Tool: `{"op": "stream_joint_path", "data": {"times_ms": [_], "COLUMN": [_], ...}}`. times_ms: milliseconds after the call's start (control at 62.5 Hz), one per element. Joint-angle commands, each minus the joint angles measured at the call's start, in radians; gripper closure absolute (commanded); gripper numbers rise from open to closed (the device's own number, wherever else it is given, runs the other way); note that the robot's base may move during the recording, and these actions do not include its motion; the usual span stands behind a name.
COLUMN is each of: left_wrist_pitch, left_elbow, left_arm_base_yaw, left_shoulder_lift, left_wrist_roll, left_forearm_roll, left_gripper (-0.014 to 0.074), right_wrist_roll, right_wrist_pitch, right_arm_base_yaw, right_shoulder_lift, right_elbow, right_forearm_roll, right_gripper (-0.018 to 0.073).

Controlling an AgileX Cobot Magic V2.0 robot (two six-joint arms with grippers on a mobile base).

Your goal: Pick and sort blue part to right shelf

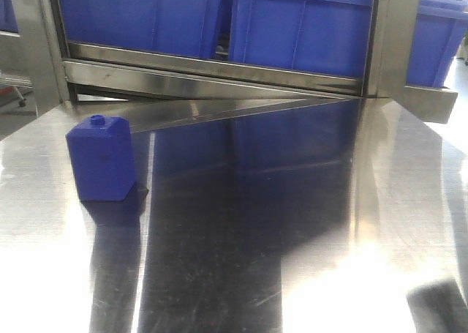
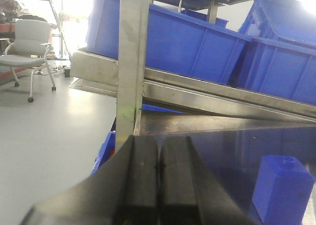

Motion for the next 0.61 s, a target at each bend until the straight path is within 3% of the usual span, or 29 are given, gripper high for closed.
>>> {"op": "stream_joint_path", "data": {"times_ms": [0, 336, 592], "left_wrist_pitch": [-0.091, -0.091, -0.091], "left_elbow": [0.022, 0.022, 0.022], "left_arm_base_yaw": [0.0, 0.0, 0.0], "left_shoulder_lift": [-0.021, -0.021, -0.021], "left_wrist_roll": [0.0, 0.0, 0.0], "left_forearm_roll": [-0.009, -0.009, -0.009], "left_gripper": [0.0473, 0.0473, 0.0473], "right_wrist_roll": [0.028, 0.028, 0.028], "right_wrist_pitch": [-0.092, -0.028, -0.028], "right_arm_base_yaw": [-0.006, -0.008, -0.008], "right_shoulder_lift": [-0.084, -0.302, -0.333], "right_elbow": [-0.005, 0.043, 0.05], "right_forearm_roll": [-0.04, -0.04, -0.04], "right_gripper": [0.0192, 0.0192, 0.0192]}}
